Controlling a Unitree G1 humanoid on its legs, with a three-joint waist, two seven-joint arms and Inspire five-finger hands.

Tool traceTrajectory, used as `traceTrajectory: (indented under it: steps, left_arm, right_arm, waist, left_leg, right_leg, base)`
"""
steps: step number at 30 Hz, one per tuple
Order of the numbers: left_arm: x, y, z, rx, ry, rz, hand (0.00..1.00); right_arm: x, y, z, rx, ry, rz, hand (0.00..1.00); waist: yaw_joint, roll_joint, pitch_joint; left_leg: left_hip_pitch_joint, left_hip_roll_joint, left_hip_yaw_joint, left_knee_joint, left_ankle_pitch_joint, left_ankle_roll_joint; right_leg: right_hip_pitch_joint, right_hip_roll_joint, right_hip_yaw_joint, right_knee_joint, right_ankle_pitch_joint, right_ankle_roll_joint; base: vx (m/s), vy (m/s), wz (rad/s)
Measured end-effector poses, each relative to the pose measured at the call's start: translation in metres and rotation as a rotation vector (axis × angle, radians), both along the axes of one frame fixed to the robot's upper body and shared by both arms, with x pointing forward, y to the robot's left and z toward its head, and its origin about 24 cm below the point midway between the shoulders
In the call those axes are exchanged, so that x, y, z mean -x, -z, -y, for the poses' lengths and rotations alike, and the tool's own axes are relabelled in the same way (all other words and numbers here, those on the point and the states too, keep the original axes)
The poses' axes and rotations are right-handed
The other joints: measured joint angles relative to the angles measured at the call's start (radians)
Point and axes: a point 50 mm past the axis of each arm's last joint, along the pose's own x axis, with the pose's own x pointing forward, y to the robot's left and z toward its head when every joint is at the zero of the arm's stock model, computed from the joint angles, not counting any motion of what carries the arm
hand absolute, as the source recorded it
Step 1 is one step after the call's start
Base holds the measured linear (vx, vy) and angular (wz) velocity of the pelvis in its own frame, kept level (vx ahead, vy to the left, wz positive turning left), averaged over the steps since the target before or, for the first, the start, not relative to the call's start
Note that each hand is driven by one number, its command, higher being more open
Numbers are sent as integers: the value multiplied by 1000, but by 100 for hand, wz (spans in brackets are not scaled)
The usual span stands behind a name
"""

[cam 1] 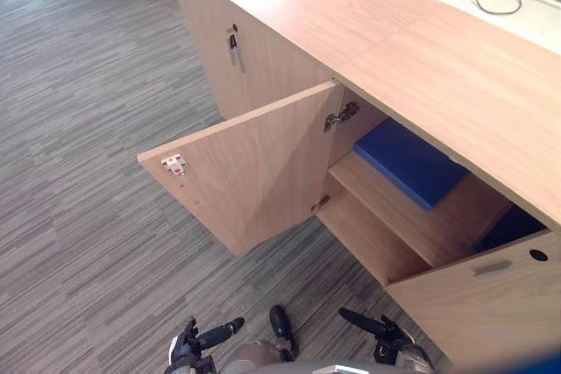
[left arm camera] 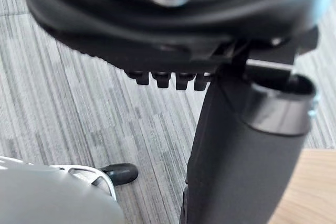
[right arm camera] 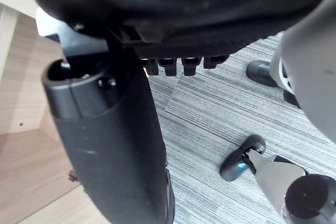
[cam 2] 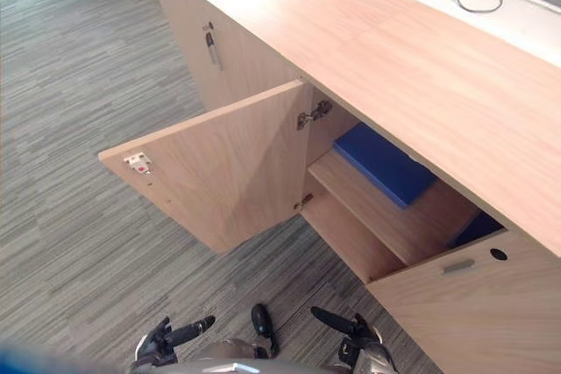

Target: Walk over to the cabinet, pick up the folder, carry it to the office cabinet, place the folder inside the office cabinet, then close the office cabinet door

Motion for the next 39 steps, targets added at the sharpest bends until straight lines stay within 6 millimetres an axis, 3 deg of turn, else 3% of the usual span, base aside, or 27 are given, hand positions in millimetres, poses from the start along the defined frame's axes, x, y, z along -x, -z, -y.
traceTrajectory:
  steps: [5,11,14,15,17,18,19,20,22,23,27,29,31,32,34,37,39]
  left_arm:
    - [2,-1,-3,3,8,4,100]
    - [-2,-9,-6,10,-36,84,100]
    - [-11,-23,-11,-17,-75,167,100]
    - [-19,-33,-20,-48,-99,217,100]
    - [-35,-50,-35,-111,-125,301,100]
    - [-49,-66,-47,-156,-149,379,100]
    - [-55,-71,-53,-176,-157,405,100]
    - [-79,-92,-61,-234,-132,490,100]
    - [-94,-110,-71,-298,-111,556,100]
    - [-96,-113,-78,-336,-63,536,100]
    - [-97,-121,-97,-400,-158,519,100]
    - [-102,-128,-107,-445,-135,514,100]
    - [-108,-133,-115,-497,-85,486,100]
    - [-109,-135,-117,-514,-74,484,100]
    - [-116,-138,-112,-521,-31,492,100]
    - [-127,-137,-99,-502,31,513,100]
    - [-134,-138,-85,-474,99,542,100]
  right_arm:
    - [18,3,5,6,44,-39,100]
    - [21,3,3,7,55,-27,100]
    - [24,3,-2,0,61,-14,100]
    - [25,3,-4,-6,59,-16,100]
    - [33,4,-4,-9,66,-24,100]
    - [40,4,-6,-20,100,-19,100]
    - [42,3,-1,-11,114,-13,100]
    - [57,3,10,9,137,-39,100]
    - [67,5,10,-1,137,-61,100]
    - [69,5,14,0,130,-68,100]
    - [77,6,19,0,122,-103,100]
    - [77,7,21,2,119,-110,100]
    - [73,6,26,12,98,-113,100]
    - [72,6,25,12,87,-114,100]
    - [72,7,24,8,74,-121,100]
    - [57,4,31,25,63,-90,100]
    - [55,3,32,26,61,-83,100]
  waist:
    - [-16,-9,6]
    - [-16,-22,6]
    - [-6,-24,-8]
    - [-4,-30,-19]
    - [-11,-41,-42]
    - [-11,-47,-60]
    - [-15,-30,-57]
    - [-26,-8,-90]
    - [-30,1,-107]
    - [-42,16,-117]
    - [-38,29,-138]
    - [-37,34,-135]
    - [-38,46,-127]
    - [-36,39,-128]
    - [-25,30,-143]
    - [-13,61,-122]
    - [-14,67,-122]
  left_leg:
    - [16,-3,0,0,-9,14]
    - [47,1,26,0,-37,41]
    - [68,8,78,1,-67,36]
    - [69,13,123,2,-82,31]
    - [69,49,280,60,-166,-35]
    - [50,152,393,242,-226,50]
    - [50,151,379,274,-241,31]
    - [72,132,334,244,-240,27]
    - [78,115,308,226,-237,27]
    - [90,103,295,208,-235,25]
    - [95,105,277,190,-217,12]
    - [95,119,264,189,-203,11]
    - [98,162,238,207,-180,-12]
    - [99,163,233,207,-173,-20]
    - [107,162,210,172,-136,-54]
    - [126,145,208,78,-73,-76]
    - [144,133,205,23,-44,-83]
  right_leg:
    - [10,-3,7,18,2,-13]
    - [11,-23,16,67,30,-47]
    - [1,-38,39,83,53,-37]
    - [1,-34,41,56,80,-17]
    - [2,-42,29,11,141,21]
    - [-8,-70,46,52,137,39]
    - [-5,-73,39,79,126,45]
    - [3,-65,32,69,107,33]
    - [-8,-60,33,68,106,31]
    - [-19,-57,39,66,92,9]
    - [-37,-29,50,40,86,-8]
    - [-39,-4,68,19,75,-16]
    - [-71,46,75,-28,66,-44]
    - [-86,51,78,-55,84,-54]
    - [-94,66,95,-74,103,-38]
    - [-101,93,119,-105,102,-39]
    - [-102,102,131,-109,100,-43]
  base:
    - [-10,-3,-3]
    - [-19,33,-12]
    - [-41,83,-52]
    - [-47,66,-69]
    - [-10,75,-51]
    - [71,21,-18]
    - [146,11,28]
    - [117,2,58]
    - [92,73,60]
    - [57,79,33]
    - [33,-12,16]
    - [30,-116,22]
    - [-44,-195,22]
    - [-160,-224,29]
    - [-106,-211,20]
    - [-62,-135,-7]
    - [-75,-45,-17]
